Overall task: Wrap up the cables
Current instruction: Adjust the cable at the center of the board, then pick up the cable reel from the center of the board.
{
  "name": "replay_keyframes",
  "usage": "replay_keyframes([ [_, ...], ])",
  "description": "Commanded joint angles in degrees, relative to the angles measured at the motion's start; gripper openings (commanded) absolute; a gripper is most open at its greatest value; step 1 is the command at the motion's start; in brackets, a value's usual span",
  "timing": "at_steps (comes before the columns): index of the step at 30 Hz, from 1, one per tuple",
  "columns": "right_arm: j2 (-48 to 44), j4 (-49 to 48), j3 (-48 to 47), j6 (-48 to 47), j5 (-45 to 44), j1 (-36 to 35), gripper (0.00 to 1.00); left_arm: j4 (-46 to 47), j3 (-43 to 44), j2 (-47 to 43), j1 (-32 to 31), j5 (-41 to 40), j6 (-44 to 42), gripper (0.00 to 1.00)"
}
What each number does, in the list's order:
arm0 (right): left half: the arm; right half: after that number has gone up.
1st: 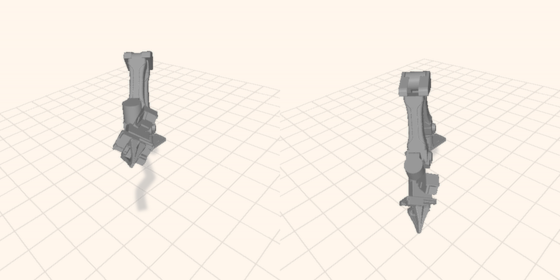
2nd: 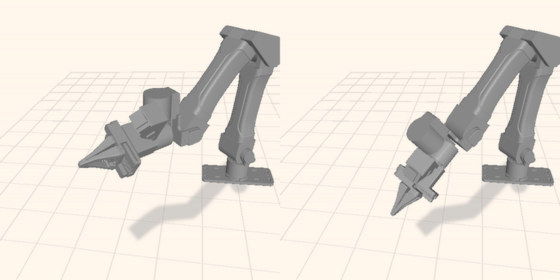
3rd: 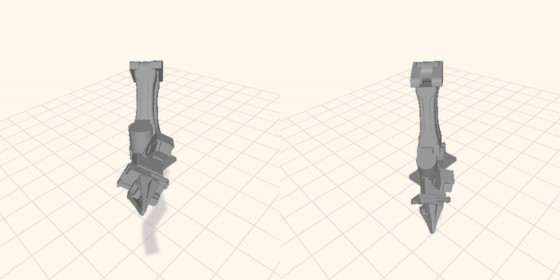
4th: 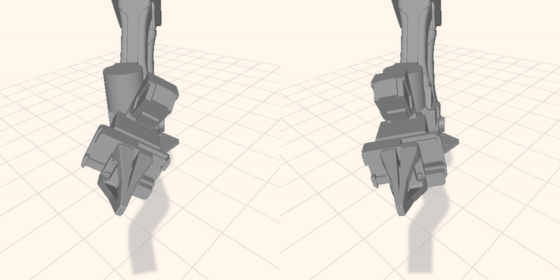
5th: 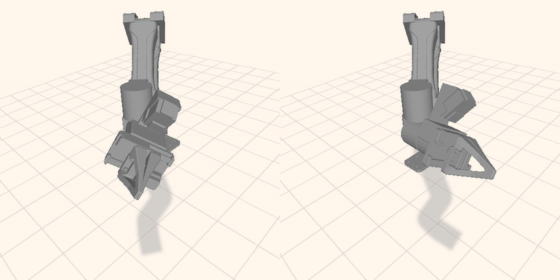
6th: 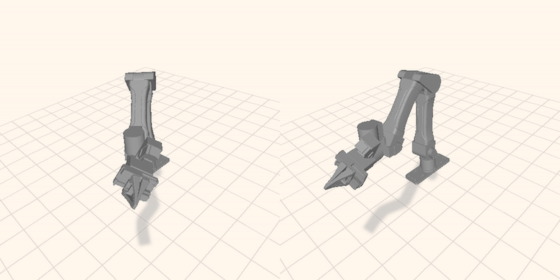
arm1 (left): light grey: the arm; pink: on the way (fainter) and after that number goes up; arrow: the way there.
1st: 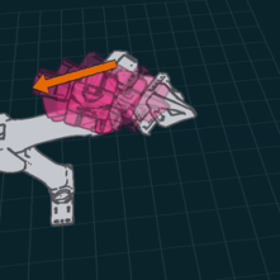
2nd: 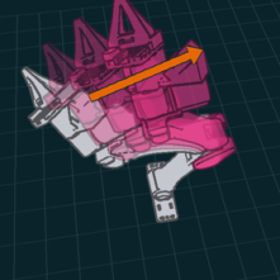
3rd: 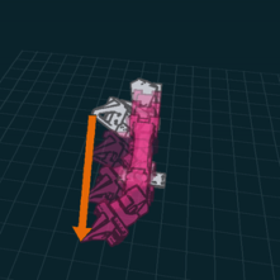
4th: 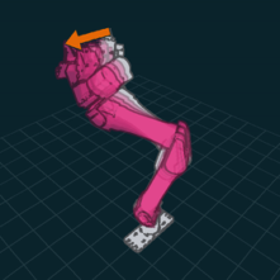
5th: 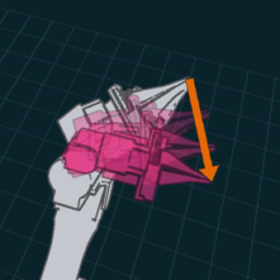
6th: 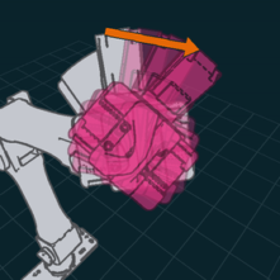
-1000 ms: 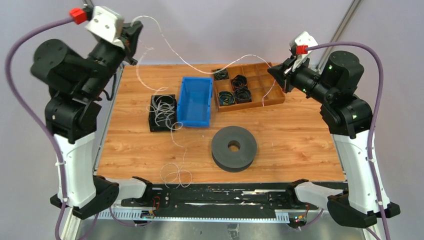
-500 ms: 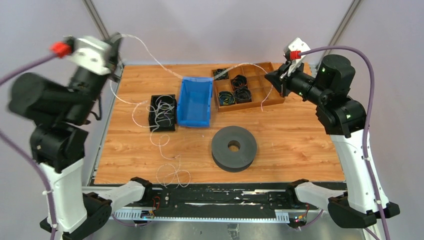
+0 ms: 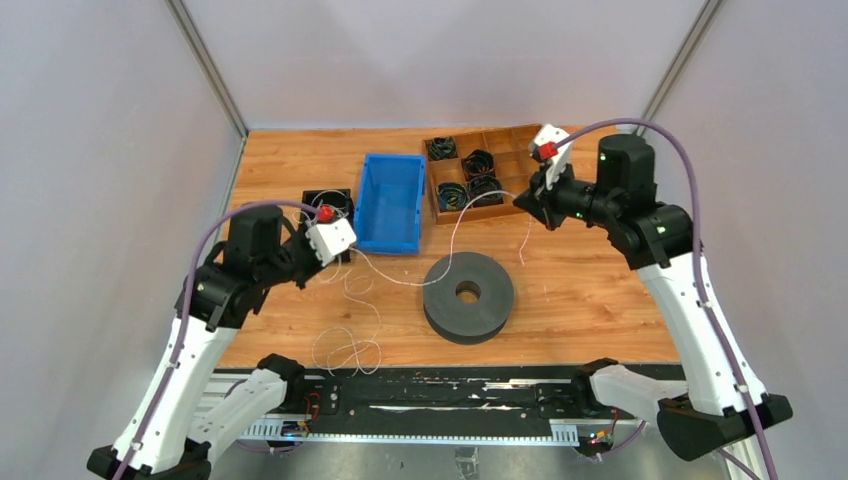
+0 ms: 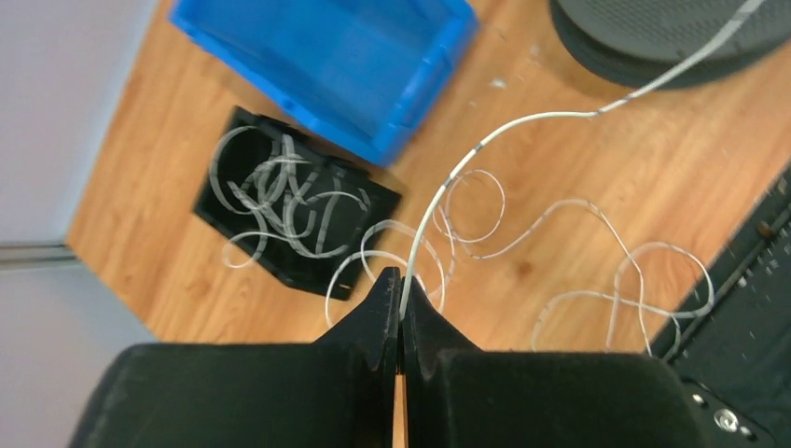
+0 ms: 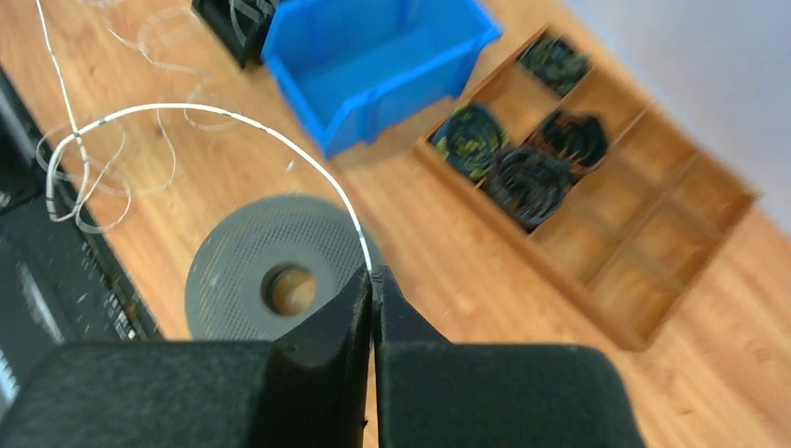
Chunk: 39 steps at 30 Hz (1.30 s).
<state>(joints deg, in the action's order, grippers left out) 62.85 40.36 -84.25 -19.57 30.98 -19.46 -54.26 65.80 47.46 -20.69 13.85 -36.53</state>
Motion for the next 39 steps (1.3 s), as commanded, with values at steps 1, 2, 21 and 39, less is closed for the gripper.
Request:
replay_keyframes([
  [1, 1.7, 2.2, 7.1, 1.9, 5.1, 0.6, 0.01, -1.7, -7.2, -2.8, 0.2, 6.7, -4.6, 0.03],
  [2, 1.8, 1.1, 9.0, 3.2, 5.0, 0.6, 0.01, -1.7, -8.7, -2.9, 0.2, 7.6, -5.5, 0.06],
  [21, 19.1, -6.0, 1.6, 15.6, -15.8, 2.7, 0.01, 7.8, -7.3, 7.9, -2.0, 13.9, -0.9, 0.72],
  [39, 21.7, -5.5, 2.5, 15.0, -11.2, 7.2, 0.01, 17.0, -1.8, 33.0, -35.5, 11.2, -10.3, 0.99],
])
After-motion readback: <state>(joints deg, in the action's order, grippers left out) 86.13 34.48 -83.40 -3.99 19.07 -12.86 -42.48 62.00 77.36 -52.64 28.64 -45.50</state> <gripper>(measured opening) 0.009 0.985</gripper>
